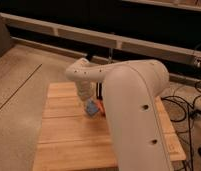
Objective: Place the white sponge in the ceramic bowl
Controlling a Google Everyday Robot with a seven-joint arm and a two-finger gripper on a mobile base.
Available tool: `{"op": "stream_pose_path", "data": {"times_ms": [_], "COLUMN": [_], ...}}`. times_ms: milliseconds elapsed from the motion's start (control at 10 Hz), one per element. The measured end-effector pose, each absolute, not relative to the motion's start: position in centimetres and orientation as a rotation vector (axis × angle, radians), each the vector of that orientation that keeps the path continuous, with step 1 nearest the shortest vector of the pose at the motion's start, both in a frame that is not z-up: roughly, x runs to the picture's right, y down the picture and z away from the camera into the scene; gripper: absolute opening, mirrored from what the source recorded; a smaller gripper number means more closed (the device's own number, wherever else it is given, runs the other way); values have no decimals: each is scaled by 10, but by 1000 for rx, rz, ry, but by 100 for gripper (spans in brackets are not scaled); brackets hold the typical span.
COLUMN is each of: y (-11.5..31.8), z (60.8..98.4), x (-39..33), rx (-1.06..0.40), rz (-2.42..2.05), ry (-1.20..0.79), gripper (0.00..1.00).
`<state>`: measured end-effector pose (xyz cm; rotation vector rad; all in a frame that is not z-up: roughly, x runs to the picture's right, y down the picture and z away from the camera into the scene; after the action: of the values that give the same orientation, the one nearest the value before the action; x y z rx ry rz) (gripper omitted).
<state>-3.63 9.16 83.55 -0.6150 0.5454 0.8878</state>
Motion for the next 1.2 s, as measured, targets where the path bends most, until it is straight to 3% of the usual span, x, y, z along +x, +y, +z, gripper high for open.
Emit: {"op": "stream_pose_path", "data": {"times_ms": [600,1200], "y": [90,88], "z": [782,774], "x": [66,109], "rx": [-525,-527], "rz": [1043,1105], "ry": [755,767], "gripper": [0,0]}}
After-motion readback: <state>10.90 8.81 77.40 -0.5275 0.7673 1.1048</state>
